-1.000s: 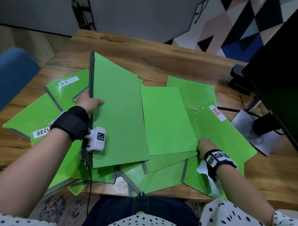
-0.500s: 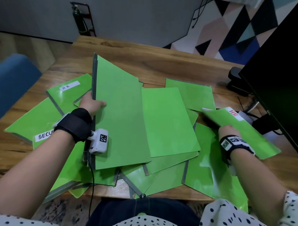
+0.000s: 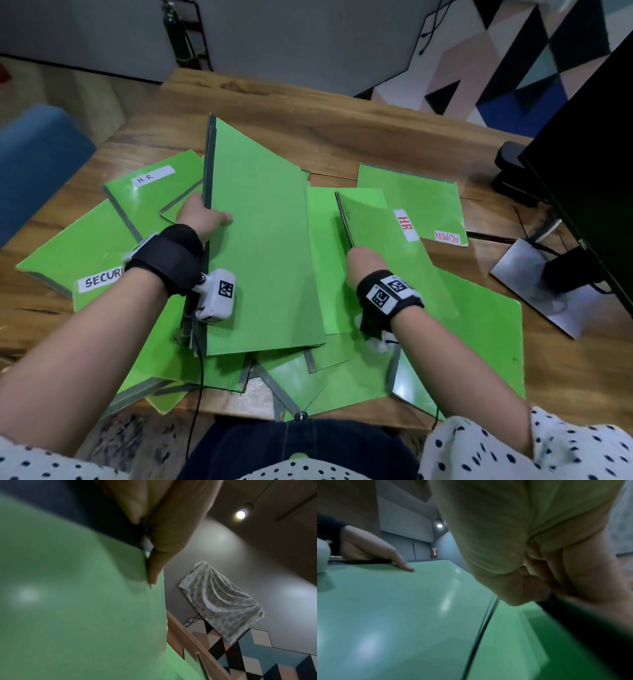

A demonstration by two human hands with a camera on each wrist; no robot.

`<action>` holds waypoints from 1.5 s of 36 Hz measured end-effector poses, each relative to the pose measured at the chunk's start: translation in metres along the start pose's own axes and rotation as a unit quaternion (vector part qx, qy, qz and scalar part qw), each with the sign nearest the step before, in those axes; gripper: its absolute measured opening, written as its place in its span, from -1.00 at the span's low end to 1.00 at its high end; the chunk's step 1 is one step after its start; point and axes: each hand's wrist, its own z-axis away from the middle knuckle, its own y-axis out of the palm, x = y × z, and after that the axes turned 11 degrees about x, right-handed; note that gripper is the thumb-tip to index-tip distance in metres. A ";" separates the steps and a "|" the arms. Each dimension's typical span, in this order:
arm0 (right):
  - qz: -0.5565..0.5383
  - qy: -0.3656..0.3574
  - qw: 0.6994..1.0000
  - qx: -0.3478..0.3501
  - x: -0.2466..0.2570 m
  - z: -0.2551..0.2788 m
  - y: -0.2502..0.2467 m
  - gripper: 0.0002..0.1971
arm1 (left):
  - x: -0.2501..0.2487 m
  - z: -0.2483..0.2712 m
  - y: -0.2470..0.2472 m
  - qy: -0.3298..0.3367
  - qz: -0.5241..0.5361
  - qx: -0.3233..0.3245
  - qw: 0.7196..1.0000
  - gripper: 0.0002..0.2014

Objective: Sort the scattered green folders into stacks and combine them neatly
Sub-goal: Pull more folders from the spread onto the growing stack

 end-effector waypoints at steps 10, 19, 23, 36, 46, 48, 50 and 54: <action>-0.164 0.213 0.962 -0.039 -0.089 -0.036 0.014 -0.10 | 0.016 -0.001 -0.007 -0.016 0.005 -0.012 1.000 -0.49; -0.172 0.317 0.932 0.029 -0.131 -0.035 0.049 0.36 | 0.018 -0.001 -0.006 -0.035 0.000 -0.011 0.999 -0.53; -0.199 0.320 0.926 0.020 -0.141 -0.038 0.049 0.38 | 0.017 -0.002 -0.006 -0.034 0.004 -0.011 0.999 -0.52; -0.296 0.178 0.938 -0.028 -0.118 -0.040 0.023 -0.11 | 0.023 -0.006 -0.005 -0.033 0.001 -0.001 0.999 -0.53; -0.451 0.153 0.879 -0.017 -0.129 -0.037 0.009 -0.16 | 0.029 -0.003 -0.009 -0.036 0.018 0.008 0.999 -0.63; -0.470 0.131 0.873 -0.020 -0.126 -0.032 -0.002 -0.18 | 0.031 -0.004 -0.010 -0.037 0.019 0.015 0.999 -0.58; -0.476 0.111 0.871 -0.048 -0.122 -0.024 -0.019 -0.27 | 0.031 -0.004 -0.010 -0.038 0.029 0.029 0.998 -0.54; -0.446 0.060 0.878 -0.161 -0.117 -0.005 -0.066 -0.35 | 0.039 -0.003 -0.004 -0.059 0.071 0.043 0.995 -0.49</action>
